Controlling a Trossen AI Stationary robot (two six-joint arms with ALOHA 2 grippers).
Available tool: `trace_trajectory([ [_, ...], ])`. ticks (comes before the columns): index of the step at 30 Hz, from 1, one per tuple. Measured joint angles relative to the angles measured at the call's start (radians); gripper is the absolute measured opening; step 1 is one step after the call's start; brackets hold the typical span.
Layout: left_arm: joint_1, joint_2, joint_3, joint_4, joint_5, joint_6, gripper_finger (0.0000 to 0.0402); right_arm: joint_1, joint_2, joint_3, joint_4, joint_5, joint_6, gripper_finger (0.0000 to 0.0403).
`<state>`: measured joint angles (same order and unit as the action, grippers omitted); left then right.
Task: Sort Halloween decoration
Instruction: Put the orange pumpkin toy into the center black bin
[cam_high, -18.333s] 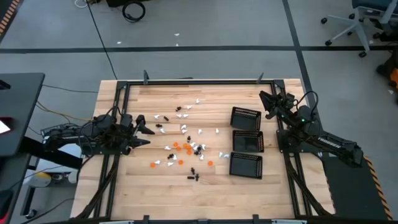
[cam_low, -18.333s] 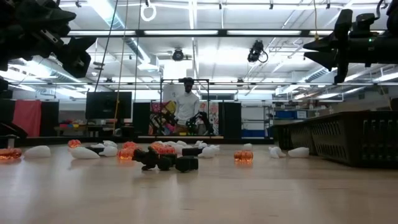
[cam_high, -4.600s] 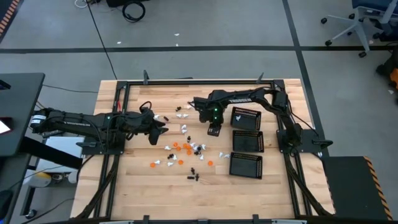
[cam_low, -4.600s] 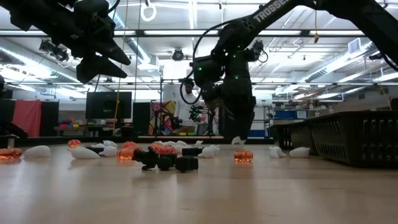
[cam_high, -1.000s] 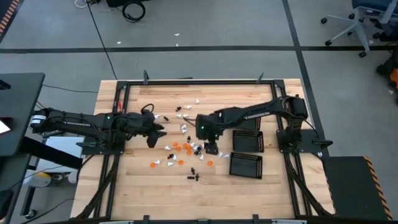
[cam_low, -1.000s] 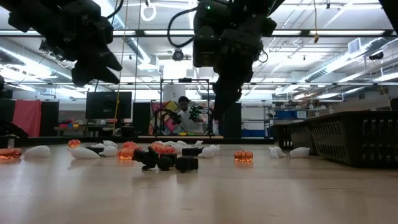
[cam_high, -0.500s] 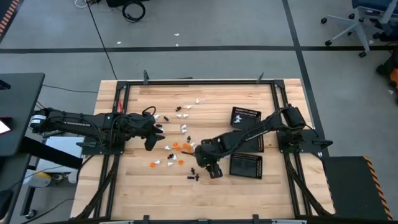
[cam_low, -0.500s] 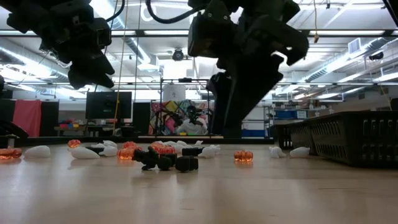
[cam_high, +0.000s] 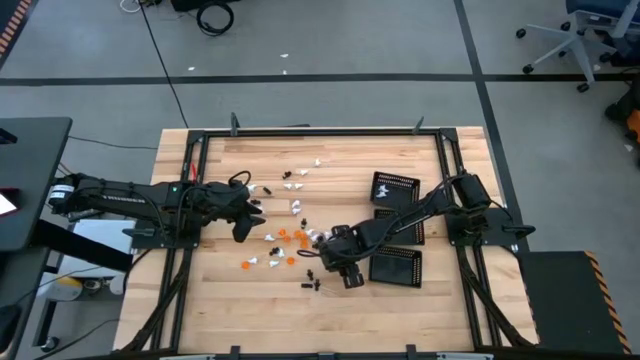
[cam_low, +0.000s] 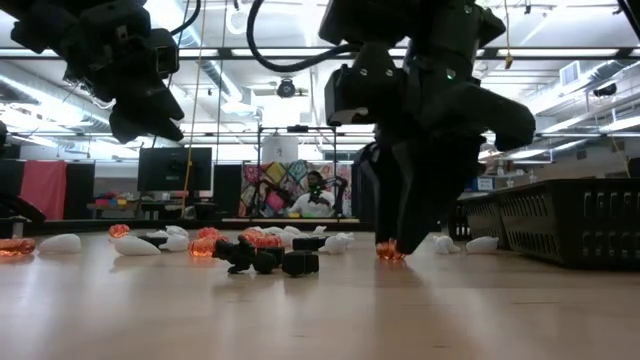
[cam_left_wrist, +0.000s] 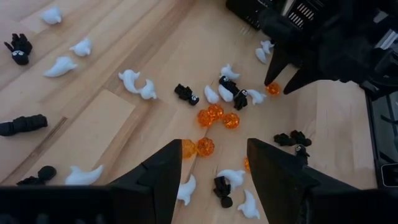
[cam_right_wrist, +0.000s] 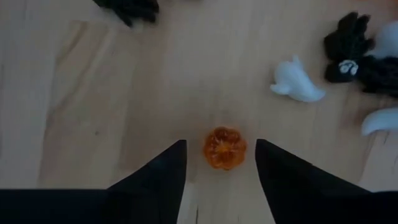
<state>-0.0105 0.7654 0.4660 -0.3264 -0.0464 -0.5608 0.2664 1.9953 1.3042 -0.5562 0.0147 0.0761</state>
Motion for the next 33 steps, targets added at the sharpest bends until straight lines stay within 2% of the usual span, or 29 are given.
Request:
trace_trajectory([
  [10, 0.000, 0.000, 0.000, 0.000, 0.000, 0.000, 0.0192, -0.003, -0.002, -0.038, 0.066, 0.005, -0.006, 0.0176],
  [22, 0.000, 0.000, 0.000, 0.000, 0.000, -0.001, 0.0192, -0.008, -0.002, -0.038, 0.069, 0.017, -0.016, 0.0098],
  [33, 0.000, 0.000, 0.000, 0.000, 0.000, -0.005, 0.0192, -0.013, -0.024, -0.040, 0.054, 0.019, -0.016, 0.0097],
])
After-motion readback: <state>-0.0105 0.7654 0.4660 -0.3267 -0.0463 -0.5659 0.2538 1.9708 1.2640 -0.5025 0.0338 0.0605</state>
